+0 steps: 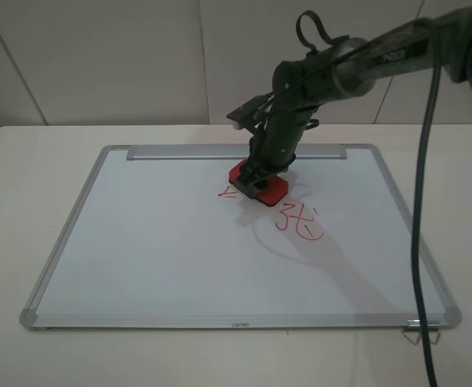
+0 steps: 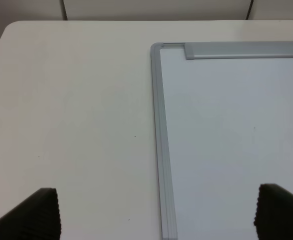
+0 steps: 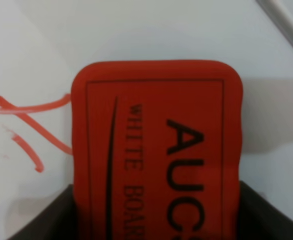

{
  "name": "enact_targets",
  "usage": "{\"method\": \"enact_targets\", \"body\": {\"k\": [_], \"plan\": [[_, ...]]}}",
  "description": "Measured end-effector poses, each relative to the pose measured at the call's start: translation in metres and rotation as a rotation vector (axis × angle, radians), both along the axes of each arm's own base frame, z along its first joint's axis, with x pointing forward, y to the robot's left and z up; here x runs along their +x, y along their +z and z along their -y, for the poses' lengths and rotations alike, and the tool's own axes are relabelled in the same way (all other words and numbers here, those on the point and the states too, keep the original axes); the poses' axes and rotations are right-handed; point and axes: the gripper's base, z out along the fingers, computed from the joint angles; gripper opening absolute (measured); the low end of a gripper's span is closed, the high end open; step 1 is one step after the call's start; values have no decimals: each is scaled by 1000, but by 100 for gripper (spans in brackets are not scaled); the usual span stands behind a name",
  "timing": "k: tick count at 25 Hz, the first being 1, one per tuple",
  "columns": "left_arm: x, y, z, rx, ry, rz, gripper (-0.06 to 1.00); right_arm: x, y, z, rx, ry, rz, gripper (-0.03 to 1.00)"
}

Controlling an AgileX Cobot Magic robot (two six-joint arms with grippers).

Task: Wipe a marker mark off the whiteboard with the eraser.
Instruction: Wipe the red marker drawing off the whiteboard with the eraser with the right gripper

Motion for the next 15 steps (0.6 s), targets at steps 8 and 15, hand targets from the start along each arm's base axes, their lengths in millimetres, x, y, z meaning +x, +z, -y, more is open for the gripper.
{"method": "enact_targets", "body": {"k": [8,15], "plan": [[0,0,0,0,0,0,77,-26,-5,-42,-3,107,-7,50],[0,0,0,0,0,0,77,-68,-7,-88,-17,231,-53,50]]}}
